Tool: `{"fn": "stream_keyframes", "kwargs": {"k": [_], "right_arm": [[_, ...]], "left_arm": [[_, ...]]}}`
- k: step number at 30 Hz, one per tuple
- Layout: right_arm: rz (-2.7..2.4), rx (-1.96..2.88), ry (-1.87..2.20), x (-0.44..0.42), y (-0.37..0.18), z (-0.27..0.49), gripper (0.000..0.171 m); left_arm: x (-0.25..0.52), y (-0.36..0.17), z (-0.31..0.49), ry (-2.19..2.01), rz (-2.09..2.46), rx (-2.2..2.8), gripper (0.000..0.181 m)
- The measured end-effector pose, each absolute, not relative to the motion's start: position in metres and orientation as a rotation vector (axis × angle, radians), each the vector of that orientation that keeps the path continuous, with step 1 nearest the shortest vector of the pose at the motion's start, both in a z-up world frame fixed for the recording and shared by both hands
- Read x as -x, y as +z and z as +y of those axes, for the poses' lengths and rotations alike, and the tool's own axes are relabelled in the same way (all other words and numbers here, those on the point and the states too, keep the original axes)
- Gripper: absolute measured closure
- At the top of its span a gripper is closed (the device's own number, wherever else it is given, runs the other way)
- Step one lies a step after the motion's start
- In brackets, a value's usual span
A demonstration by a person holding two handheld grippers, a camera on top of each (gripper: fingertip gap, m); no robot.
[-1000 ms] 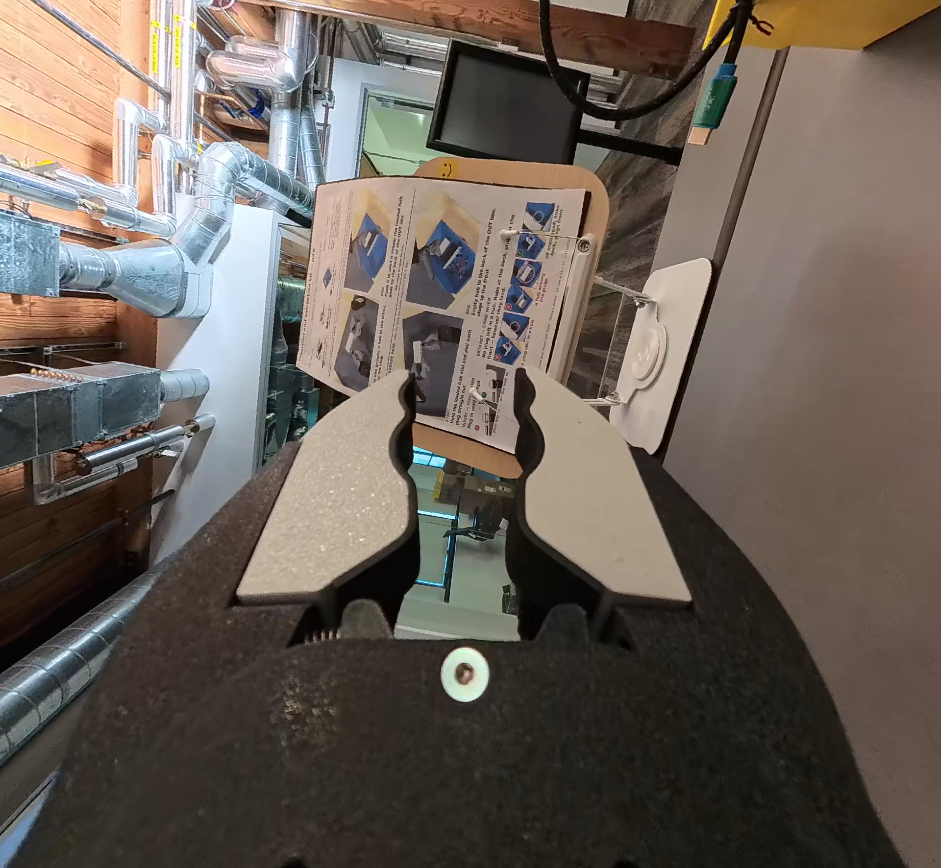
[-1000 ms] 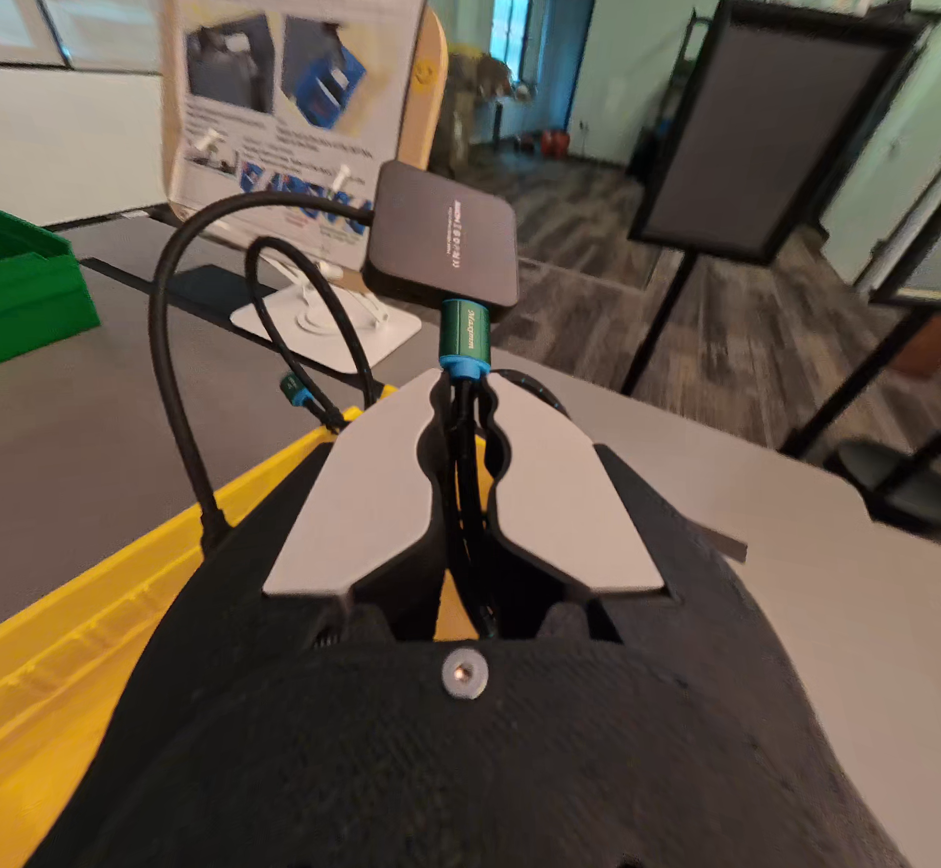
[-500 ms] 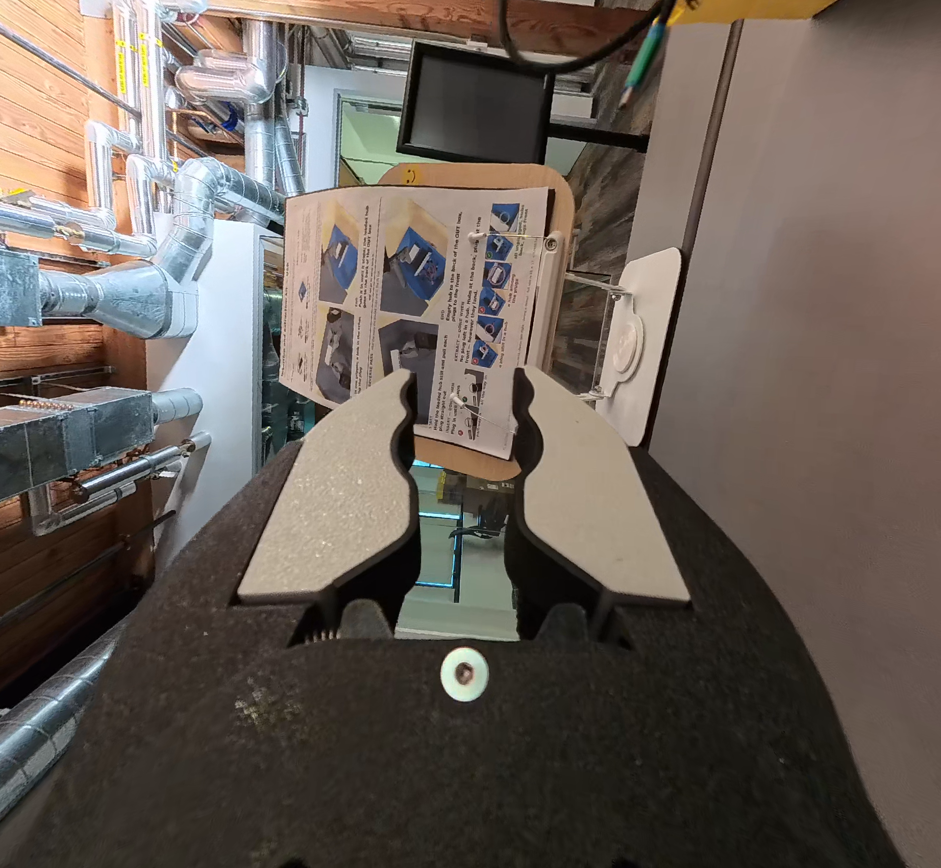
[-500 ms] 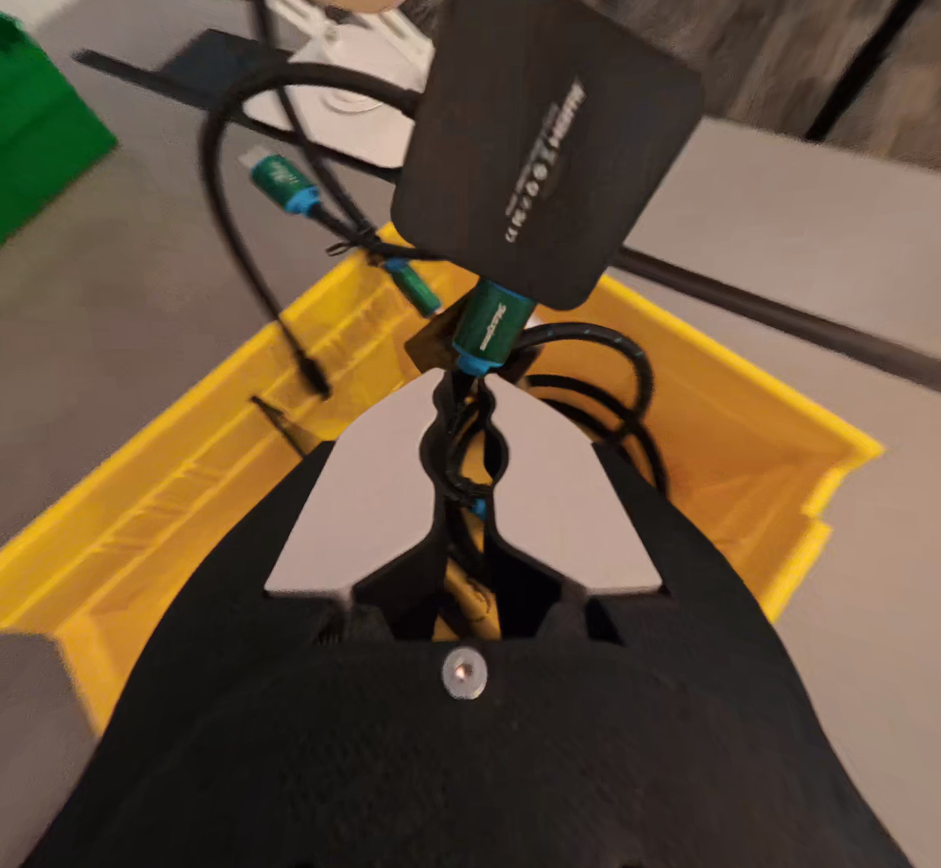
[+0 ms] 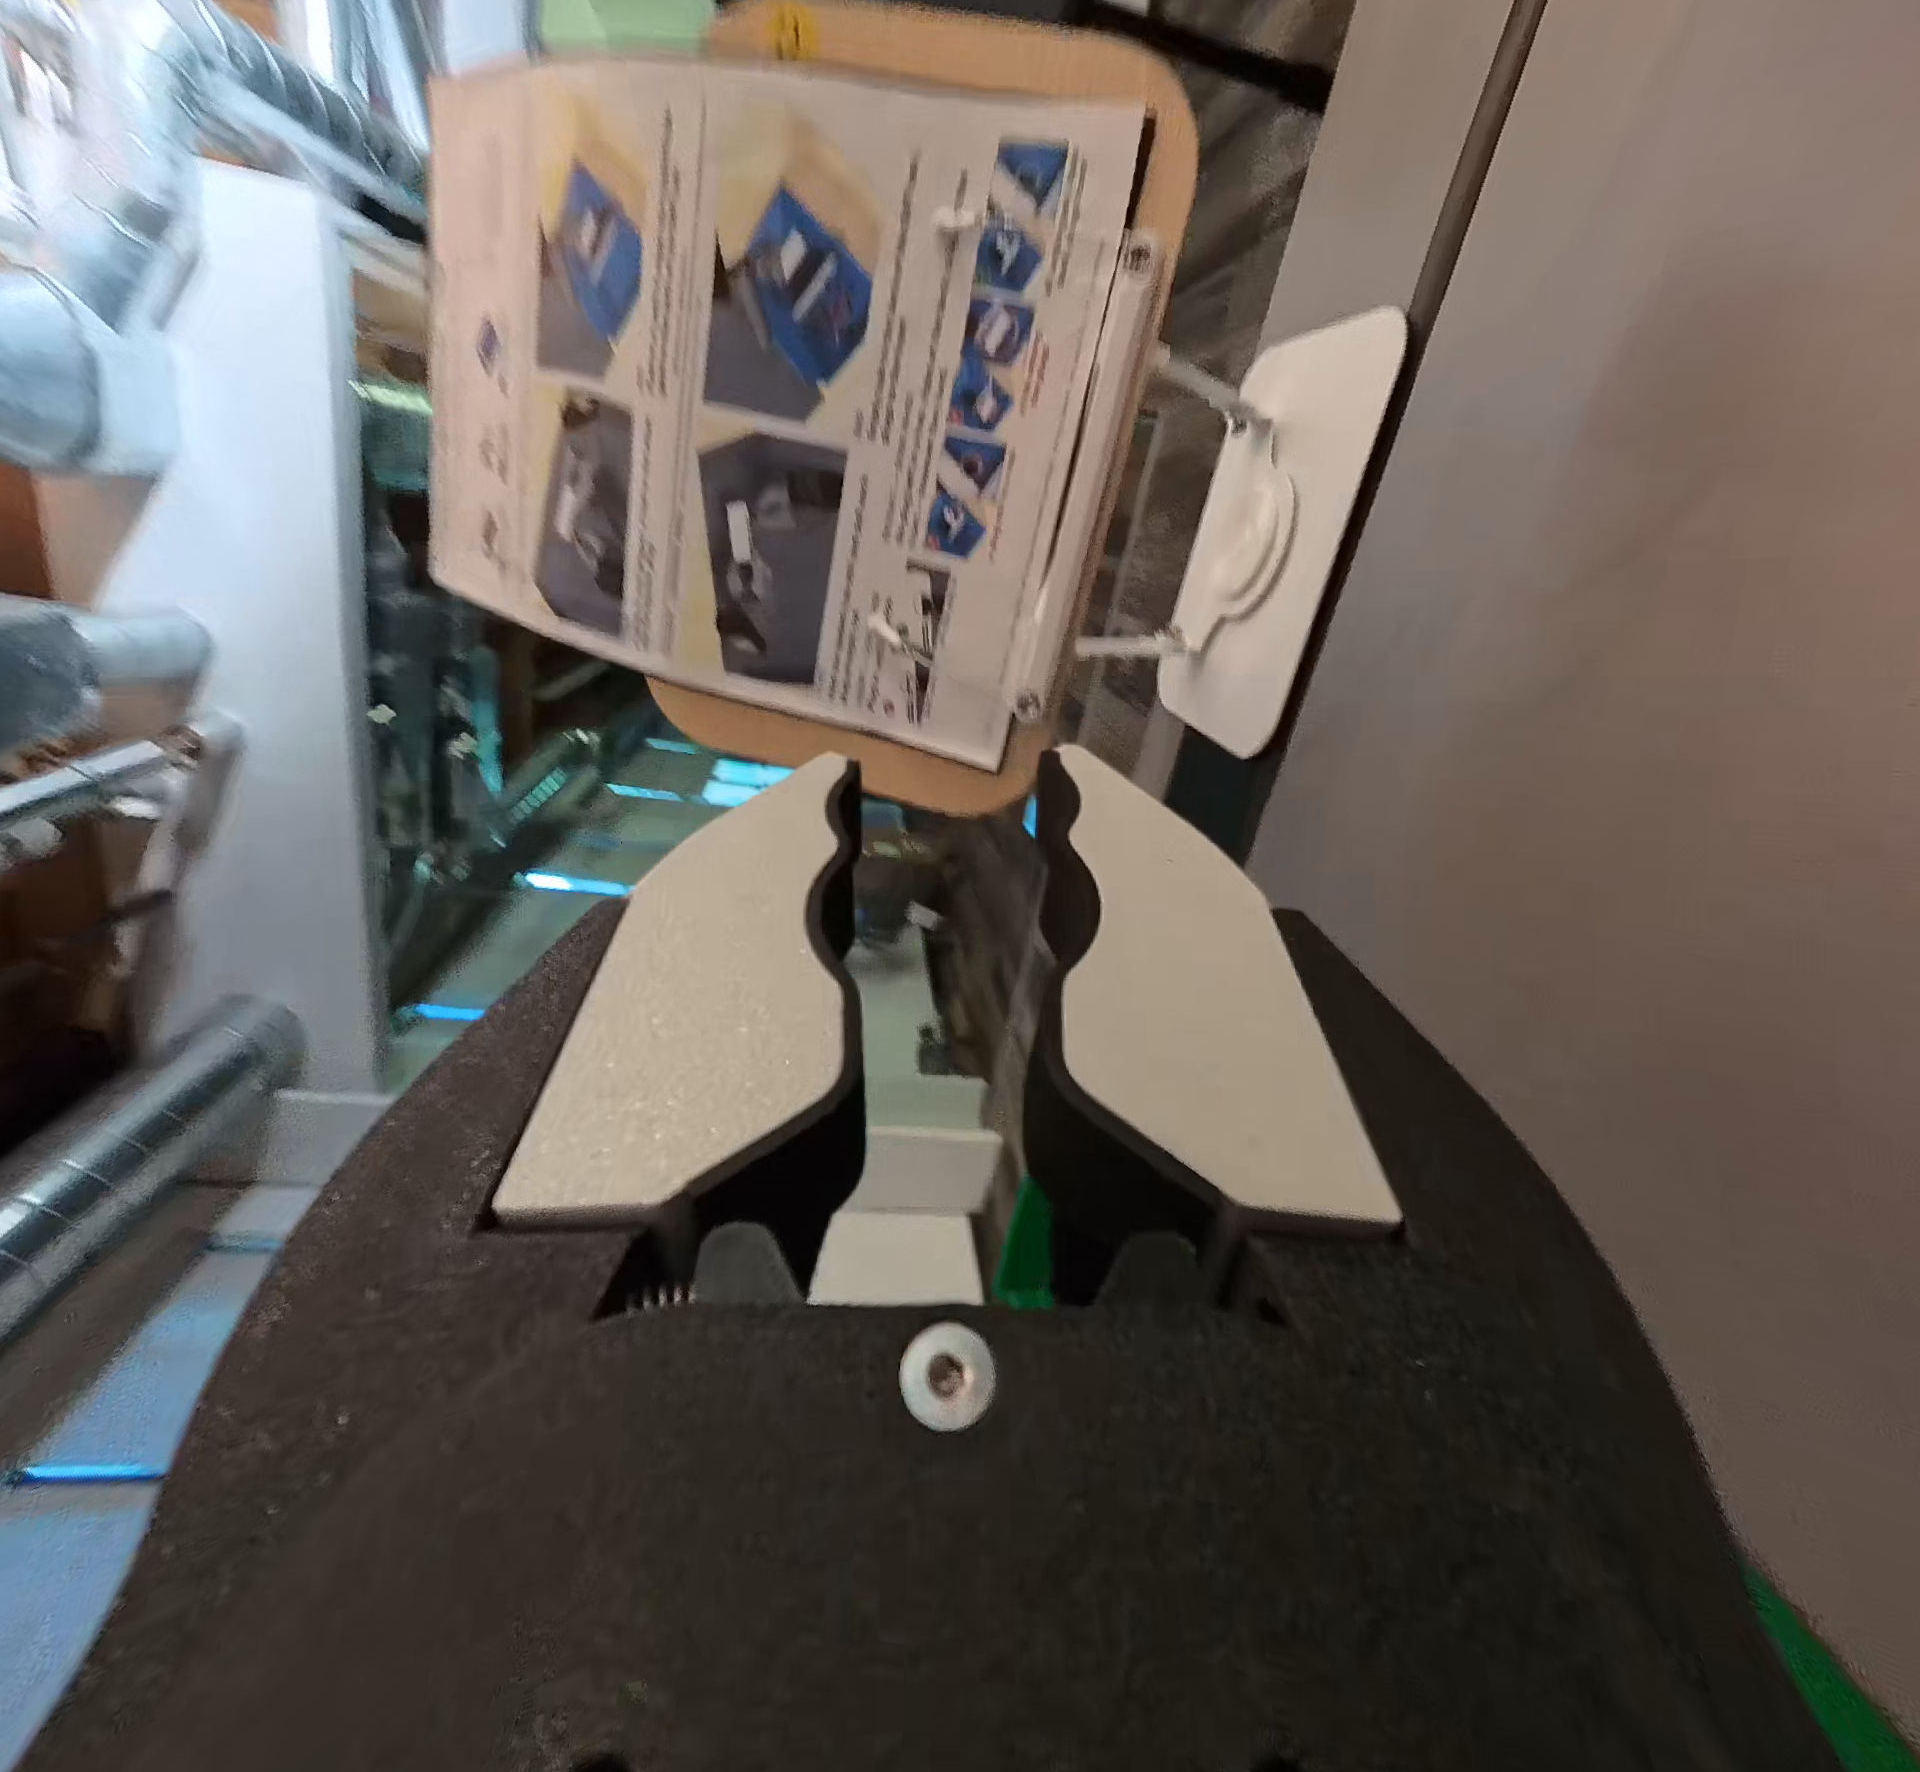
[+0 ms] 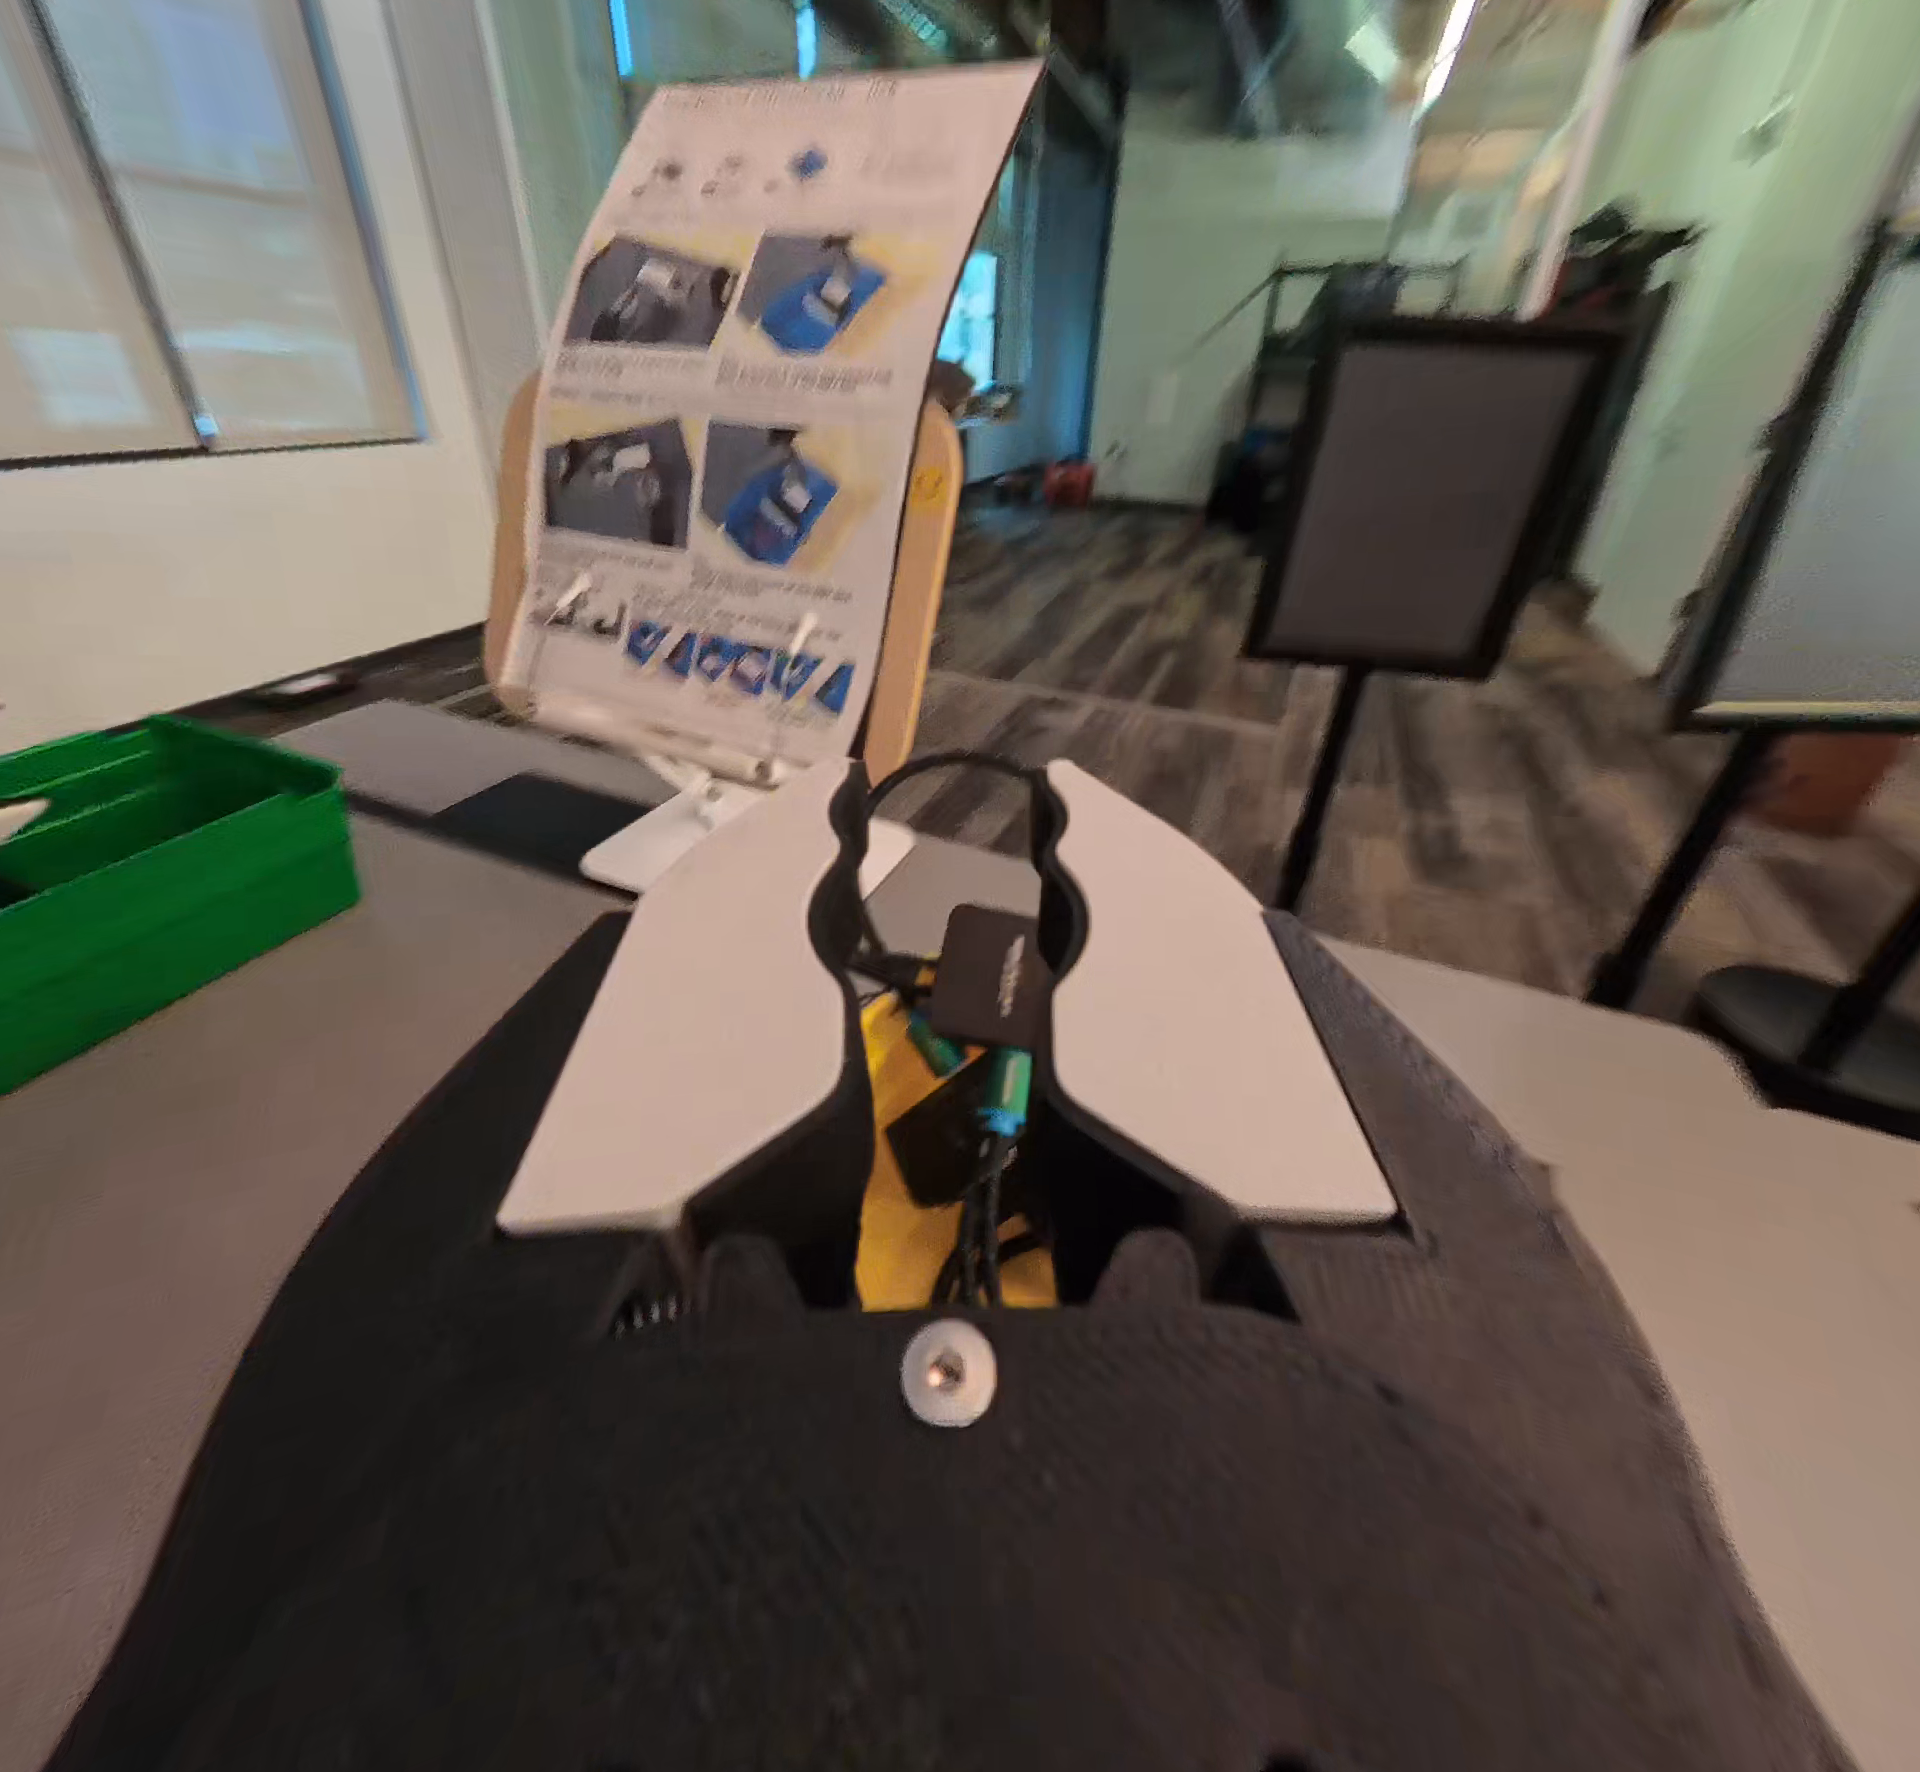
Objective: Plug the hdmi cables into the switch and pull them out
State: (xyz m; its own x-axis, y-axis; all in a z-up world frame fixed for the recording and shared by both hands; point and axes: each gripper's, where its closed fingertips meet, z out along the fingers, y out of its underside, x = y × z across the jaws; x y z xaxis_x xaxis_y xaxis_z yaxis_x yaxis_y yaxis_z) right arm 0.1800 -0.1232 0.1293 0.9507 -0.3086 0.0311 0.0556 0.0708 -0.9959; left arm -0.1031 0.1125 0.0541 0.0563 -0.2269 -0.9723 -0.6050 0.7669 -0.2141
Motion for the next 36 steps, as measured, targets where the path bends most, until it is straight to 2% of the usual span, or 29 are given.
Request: {"fn": "stream_keyframes", "kwargs": {"k": [4,6,8,10,13,18,21,25,30,36], "right_arm": [[0.36,1.506,-0.671,-0.212,0.138,-0.156,0.141],[0.414,1.605,-0.802,-0.229,0.112,-0.168,0.128],[0.412,1.695,-0.805,-0.243,0.076,-0.167,0.122],[0.46,1.831,-0.687,-0.259,0.035,-0.164,0.118],[0.509,2.063,-0.464,-0.269,-0.012,-0.164,0.117],[0.537,2.42,-0.442,-0.269,-0.054,-0.191,0.118],[0.608,2.492,-0.213,-0.252,-0.072,-0.204,0.119],[0.792,2.501,0.025,-0.239,-0.09,-0.223,0.118],[0.919,2.554,0.449,-0.211,-0.115,-0.217,0.134],[0.885,2.77,0.361,-0.207,-0.135,-0.212,0.152]], "left_arm": [[0.138,0.075,0.143,0.154,1.492,0.948,0.156],[0.161,0.079,0.155,-0.021,1.489,1.137,0.155],[0.189,0.084,0.177,-0.105,1.436,1.295,0.155],[0.221,0.084,0.208,-0.112,1.341,1.464,0.154],[0.268,0.054,0.245,-0.157,1.261,1.789,0.146],[0.333,0.034,0.303,-0.028,0.995,2.031,0.143],[0.341,0.023,0.304,-0.103,0.952,2.132,0.135],[0.353,-0.003,0.311,-0.002,0.943,2.266,0.131],[0.364,-0.031,0.316,0.013,0.951,2.394,0.132],[0.379,-0.073,0.314,-0.012,0.977,2.602,0.134]]}}
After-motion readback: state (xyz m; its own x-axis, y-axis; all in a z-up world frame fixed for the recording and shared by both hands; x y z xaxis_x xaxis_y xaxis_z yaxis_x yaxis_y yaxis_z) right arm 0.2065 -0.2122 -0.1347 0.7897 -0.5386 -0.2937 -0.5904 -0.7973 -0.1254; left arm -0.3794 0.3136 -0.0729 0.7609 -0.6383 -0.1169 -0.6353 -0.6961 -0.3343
